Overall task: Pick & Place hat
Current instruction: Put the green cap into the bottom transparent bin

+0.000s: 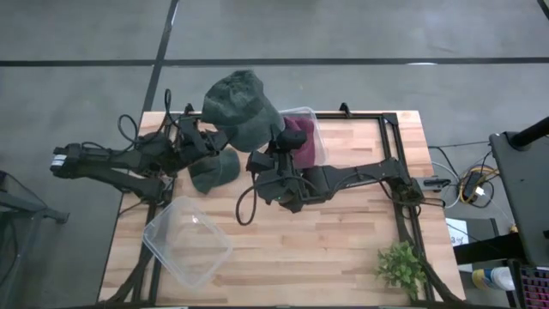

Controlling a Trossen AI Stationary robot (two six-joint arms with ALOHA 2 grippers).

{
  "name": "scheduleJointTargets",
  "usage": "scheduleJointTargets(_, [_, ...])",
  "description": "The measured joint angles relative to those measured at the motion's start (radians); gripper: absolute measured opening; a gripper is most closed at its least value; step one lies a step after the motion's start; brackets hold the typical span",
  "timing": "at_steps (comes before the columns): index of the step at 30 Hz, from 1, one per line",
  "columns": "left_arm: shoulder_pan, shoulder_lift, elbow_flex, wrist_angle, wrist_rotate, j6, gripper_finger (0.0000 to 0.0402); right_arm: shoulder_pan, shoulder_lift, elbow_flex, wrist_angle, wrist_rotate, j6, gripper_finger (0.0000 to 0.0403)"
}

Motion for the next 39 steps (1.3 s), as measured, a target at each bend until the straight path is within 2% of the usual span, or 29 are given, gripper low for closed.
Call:
scheduleJointTargets(4, [0.0,0.001,0.0,0.023,0.041,0.048,0.0027,0.0,0.0,-0.009,0.002,-0.002,0.002,0.0011])
scheduleJointTargets(6, [0.0,-0.003,0.001,0.033,0.059,0.072,0.0012,0.001,0.0,-0.009,0.003,-0.007,0.003,0.0012])
scheduleJointTargets(16, [-0.001,-0.02,0.001,0.026,0.076,0.119,0.0004,0.005,0.0,-0.003,0.019,-0.01,0.039,0.0013])
scheduleJointTargets(24, [-0.002,-0.053,0.002,-0.042,0.057,0.195,0.0004,0.021,-0.005,0.003,0.018,-0.026,0.074,0.0017])
scheduleJointTargets(28, [-0.002,-0.067,0.001,-0.051,0.045,0.232,0.0004,0.032,-0.007,0.009,0.02,-0.023,0.111,0.0043])
scheduleJointTargets(35, [0.0,-0.088,-0.003,-0.087,-0.038,0.258,0.0002,0.042,-0.015,0.006,0.024,-0.001,0.187,0.0106])
scheduleJointTargets(39, [0.0,-0.112,-0.004,-0.081,-0.027,0.254,0.0002,0.052,-0.017,0.002,0.021,0.0,0.21,0.0135])
